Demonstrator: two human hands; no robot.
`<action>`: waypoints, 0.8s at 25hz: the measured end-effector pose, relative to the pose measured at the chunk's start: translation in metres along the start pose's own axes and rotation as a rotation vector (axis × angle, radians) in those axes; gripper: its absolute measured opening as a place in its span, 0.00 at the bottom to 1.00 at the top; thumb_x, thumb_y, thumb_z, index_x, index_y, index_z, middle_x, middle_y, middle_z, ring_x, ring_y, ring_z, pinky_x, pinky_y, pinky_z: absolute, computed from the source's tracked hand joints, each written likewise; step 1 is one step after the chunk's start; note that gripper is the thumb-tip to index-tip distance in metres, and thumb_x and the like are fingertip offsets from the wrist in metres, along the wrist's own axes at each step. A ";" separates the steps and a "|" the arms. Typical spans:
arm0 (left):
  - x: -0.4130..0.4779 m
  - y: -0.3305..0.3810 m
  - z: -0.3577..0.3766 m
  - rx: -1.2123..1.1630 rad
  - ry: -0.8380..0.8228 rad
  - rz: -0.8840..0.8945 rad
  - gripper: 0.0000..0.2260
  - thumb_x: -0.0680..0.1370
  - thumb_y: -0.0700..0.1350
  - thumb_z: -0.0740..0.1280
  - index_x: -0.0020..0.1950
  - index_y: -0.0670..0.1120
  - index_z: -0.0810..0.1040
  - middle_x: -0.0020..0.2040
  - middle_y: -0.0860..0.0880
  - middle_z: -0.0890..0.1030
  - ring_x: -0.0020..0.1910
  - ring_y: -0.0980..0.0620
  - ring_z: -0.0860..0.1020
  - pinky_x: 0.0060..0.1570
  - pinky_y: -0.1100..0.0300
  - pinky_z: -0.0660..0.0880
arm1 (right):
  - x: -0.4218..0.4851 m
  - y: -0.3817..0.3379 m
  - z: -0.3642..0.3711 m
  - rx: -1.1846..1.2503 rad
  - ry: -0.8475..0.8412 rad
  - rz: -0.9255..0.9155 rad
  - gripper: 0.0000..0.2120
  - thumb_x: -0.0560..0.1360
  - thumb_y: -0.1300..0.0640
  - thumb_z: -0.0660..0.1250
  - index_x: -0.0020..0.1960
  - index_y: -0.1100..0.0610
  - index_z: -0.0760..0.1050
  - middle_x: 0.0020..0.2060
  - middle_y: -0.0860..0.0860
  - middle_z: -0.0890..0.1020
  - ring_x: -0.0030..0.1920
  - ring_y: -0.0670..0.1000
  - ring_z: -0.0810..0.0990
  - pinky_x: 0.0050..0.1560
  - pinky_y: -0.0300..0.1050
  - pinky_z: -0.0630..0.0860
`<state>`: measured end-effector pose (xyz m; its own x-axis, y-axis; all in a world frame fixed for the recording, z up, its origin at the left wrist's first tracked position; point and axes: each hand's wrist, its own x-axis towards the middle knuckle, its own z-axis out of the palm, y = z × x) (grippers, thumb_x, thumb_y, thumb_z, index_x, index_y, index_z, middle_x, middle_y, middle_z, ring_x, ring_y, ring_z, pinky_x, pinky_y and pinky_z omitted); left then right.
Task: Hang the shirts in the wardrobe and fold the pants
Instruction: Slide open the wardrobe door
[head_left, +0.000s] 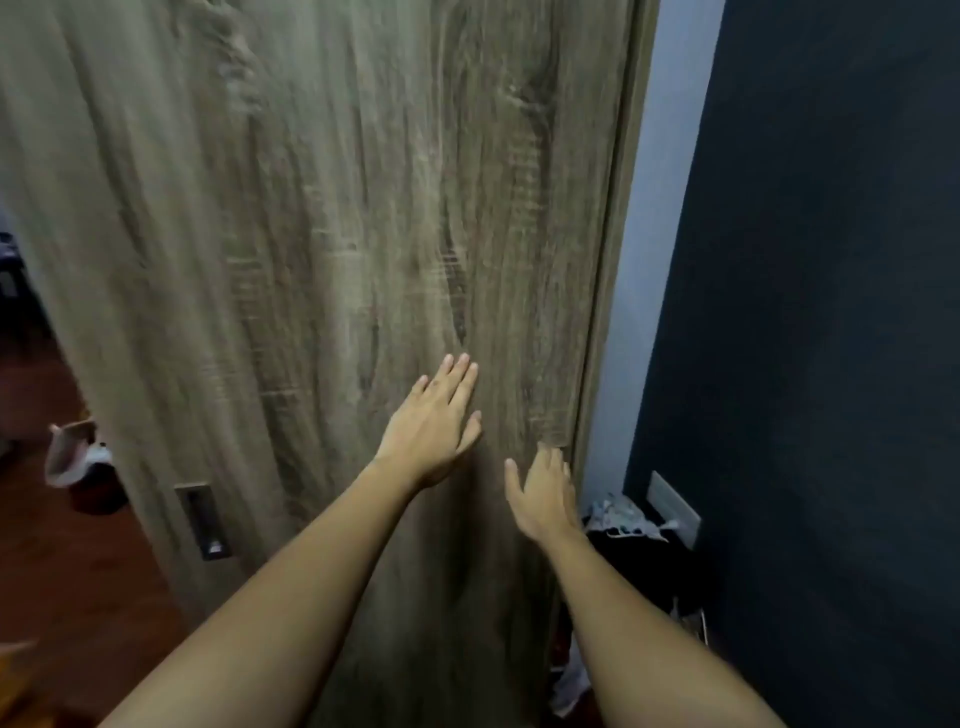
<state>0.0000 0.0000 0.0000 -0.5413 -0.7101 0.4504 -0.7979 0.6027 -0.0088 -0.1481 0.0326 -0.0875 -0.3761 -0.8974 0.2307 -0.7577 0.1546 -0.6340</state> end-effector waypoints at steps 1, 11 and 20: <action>0.008 0.004 0.010 0.021 0.021 0.017 0.31 0.76 0.56 0.40 0.77 0.42 0.50 0.78 0.45 0.51 0.77 0.48 0.48 0.74 0.53 0.49 | 0.006 0.008 0.005 0.014 0.015 0.022 0.29 0.78 0.46 0.55 0.72 0.63 0.58 0.67 0.60 0.67 0.67 0.59 0.66 0.67 0.53 0.65; 0.122 0.019 0.145 0.309 0.410 0.179 0.25 0.77 0.51 0.54 0.72 0.41 0.65 0.72 0.43 0.67 0.72 0.45 0.66 0.68 0.49 0.64 | 0.096 0.096 0.078 0.067 -0.036 0.126 0.32 0.77 0.44 0.59 0.71 0.63 0.57 0.66 0.59 0.66 0.65 0.58 0.68 0.62 0.51 0.68; 0.133 0.009 0.192 0.476 0.574 0.116 0.30 0.80 0.55 0.53 0.77 0.42 0.48 0.78 0.45 0.43 0.76 0.50 0.40 0.72 0.52 0.45 | 0.109 0.085 0.104 0.012 0.199 0.204 0.27 0.70 0.41 0.68 0.51 0.64 0.71 0.51 0.63 0.77 0.52 0.62 0.78 0.47 0.52 0.76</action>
<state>-0.1299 -0.1588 -0.1121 -0.5099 -0.2720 0.8161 -0.8430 0.3470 -0.4110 -0.1983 -0.0955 -0.1934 -0.6187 -0.7489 0.2372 -0.6496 0.3179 -0.6907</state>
